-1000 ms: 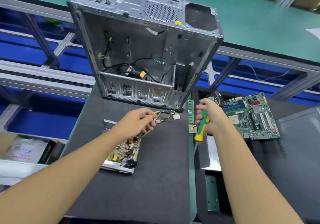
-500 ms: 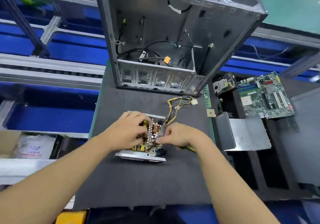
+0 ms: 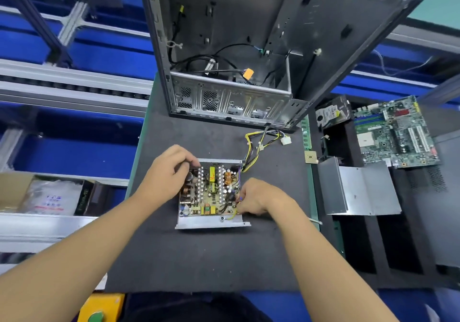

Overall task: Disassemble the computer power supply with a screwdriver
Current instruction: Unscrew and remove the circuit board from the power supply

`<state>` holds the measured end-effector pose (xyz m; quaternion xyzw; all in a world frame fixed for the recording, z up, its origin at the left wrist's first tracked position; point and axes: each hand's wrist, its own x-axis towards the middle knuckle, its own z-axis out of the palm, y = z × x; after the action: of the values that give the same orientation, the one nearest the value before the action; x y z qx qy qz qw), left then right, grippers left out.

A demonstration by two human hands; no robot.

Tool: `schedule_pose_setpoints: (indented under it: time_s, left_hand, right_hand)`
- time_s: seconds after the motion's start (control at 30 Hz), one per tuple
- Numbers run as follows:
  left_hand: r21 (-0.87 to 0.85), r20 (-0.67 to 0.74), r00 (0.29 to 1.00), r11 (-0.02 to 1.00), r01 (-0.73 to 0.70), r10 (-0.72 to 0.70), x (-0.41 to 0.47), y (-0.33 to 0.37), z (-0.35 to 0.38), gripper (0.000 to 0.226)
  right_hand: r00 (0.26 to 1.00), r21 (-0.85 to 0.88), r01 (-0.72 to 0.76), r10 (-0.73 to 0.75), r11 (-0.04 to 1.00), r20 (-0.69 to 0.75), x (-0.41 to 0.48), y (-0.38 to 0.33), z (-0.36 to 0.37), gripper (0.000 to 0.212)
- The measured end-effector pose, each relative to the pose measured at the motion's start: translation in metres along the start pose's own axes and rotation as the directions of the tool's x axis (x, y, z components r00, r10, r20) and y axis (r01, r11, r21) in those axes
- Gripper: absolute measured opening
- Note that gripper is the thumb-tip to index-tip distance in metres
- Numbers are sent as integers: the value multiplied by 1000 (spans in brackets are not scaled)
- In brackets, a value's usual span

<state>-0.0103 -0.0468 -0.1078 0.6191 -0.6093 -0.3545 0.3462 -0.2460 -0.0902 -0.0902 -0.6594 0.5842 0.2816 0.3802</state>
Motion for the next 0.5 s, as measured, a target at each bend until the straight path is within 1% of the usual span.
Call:
schedule_pose_setpoints:
  time_s: [0.1, 0.17, 0.2, 0.23, 0.27, 0.33, 0.4, 0.5]
  left_hand:
    - [-4, 95, 995, 1000, 20, -19, 6, -4, -10, 42]
    - [-29, 133, 990, 999, 42, -38, 8, -8, -14, 45]
    - [-41, 140, 989, 998, 46, -40, 9, -10, -16, 46]
    - [-56, 143, 989, 997, 49, -40, 9, -11, -17, 47]
    - [-72, 140, 989, 996, 52, -41, 10, -12, -18, 47]
    - [-98, 121, 991, 993, 69, -57, 10, -14, -18, 45]
    - [-102, 108, 990, 990, 97, -86, 10, -15, -18, 41]
    - [-91, 118, 989, 990, 103, -92, 10, -15, -18, 36]
  right_hand:
    - [997, -9, -26, 26, 1000, 75, 1, 8, -10, 26]
    - [993, -19, -18, 20, 1000, 114, -4, 11, -20, 42]
    - [994, -1, -4, 4, 1000, 112, -9, 12, -26, 53]
    - [996, 24, 17, -19, 1000, 88, -14, 12, -32, 58]
    - [998, 49, 50, -52, 998, 44, -20, 10, -39, 56]
    - [989, 95, 143, -140, 985, -42, -35, 5, -53, 38]
    - [966, 133, 255, -248, 958, -67, -51, -2, -68, 26]
    - [913, 247, 406, -399, 880, -80, -71, -11, -87, 26]
